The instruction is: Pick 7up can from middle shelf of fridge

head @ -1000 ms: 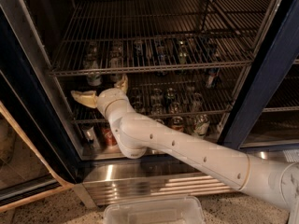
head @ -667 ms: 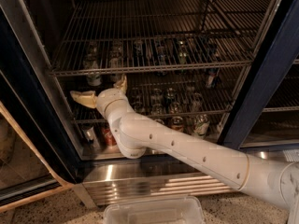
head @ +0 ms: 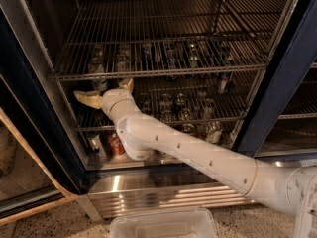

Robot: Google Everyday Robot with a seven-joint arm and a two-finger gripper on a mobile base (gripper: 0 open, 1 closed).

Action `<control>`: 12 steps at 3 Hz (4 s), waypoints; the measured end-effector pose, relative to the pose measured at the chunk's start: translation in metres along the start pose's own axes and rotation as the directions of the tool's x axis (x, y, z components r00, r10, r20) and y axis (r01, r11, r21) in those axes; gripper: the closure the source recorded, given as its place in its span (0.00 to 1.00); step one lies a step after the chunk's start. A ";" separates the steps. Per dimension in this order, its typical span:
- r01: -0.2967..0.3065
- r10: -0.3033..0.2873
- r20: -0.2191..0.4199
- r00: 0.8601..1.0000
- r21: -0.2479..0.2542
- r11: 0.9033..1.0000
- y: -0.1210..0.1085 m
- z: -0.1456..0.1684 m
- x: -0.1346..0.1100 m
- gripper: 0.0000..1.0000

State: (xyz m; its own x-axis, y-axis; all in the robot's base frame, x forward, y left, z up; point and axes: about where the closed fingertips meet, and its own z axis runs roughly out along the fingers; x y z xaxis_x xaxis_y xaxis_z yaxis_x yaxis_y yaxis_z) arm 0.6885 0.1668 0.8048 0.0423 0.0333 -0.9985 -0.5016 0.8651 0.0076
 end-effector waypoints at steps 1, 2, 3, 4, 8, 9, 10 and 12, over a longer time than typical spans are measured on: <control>0.011 -0.011 -0.009 1.000 -0.010 1.000 -0.003 0.016 0.001 0.16; 0.016 -0.016 -0.038 0.999 0.006 1.000 -0.012 0.033 0.008 0.19; 0.009 -0.008 -0.066 0.998 0.011 1.000 -0.019 0.050 0.015 0.16; 0.003 -0.003 -0.094 0.996 0.000 1.000 -0.019 0.066 0.022 0.20; 0.034 -0.032 -0.137 0.990 0.016 0.999 0.008 0.093 0.028 0.21; 0.057 -0.045 -0.154 0.987 0.073 0.996 -0.002 0.091 0.030 0.20; 0.064 -0.047 -0.163 0.986 0.103 0.993 -0.010 0.092 0.032 0.24; 0.071 -0.054 -0.173 0.983 0.093 0.993 -0.015 0.103 0.034 0.30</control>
Offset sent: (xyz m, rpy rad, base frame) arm 0.0606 0.0062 -0.0158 -0.0568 0.0593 -0.0297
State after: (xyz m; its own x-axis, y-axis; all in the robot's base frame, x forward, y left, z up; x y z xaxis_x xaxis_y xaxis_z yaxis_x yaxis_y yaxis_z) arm 0.7864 0.2067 0.7766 -0.0813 -0.1006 -0.9916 -0.4147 0.9081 -0.0581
